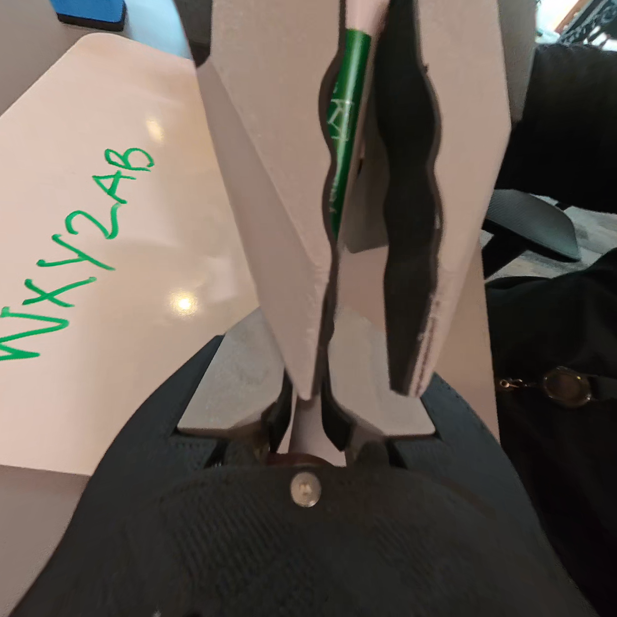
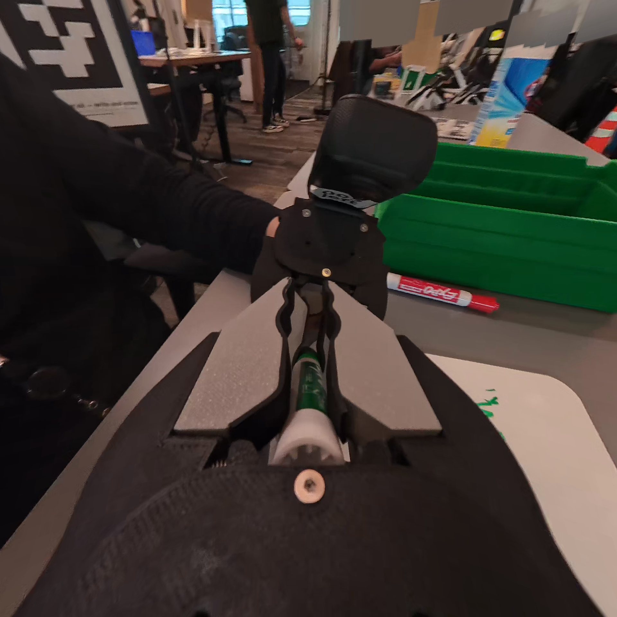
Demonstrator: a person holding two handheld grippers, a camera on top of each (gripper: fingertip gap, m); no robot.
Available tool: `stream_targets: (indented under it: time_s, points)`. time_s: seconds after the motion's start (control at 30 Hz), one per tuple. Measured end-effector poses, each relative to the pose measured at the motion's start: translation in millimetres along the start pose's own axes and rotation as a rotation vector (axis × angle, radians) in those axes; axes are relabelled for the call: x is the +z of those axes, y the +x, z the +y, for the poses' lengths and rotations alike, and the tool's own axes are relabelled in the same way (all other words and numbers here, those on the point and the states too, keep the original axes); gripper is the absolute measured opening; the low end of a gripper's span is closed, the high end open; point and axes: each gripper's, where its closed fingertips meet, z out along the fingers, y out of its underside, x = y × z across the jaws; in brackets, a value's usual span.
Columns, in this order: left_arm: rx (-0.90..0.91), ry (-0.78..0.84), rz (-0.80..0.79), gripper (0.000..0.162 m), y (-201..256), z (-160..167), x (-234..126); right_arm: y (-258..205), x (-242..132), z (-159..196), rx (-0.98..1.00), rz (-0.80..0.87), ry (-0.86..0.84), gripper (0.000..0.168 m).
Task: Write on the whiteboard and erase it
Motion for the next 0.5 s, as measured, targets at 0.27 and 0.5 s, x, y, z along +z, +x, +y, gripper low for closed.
stream_targets:
  time_s: [0.27,0.5]
  points:
    - [0.023,-0.051,-0.075,0.004,-9,8,2,14,8,10,0.188,0.078,0.006,0.015]
    - [0.079,0.023,-0.114,0.004,-12,-6,1,21,-2,-4,0.225,0.052,0.127,0.014]
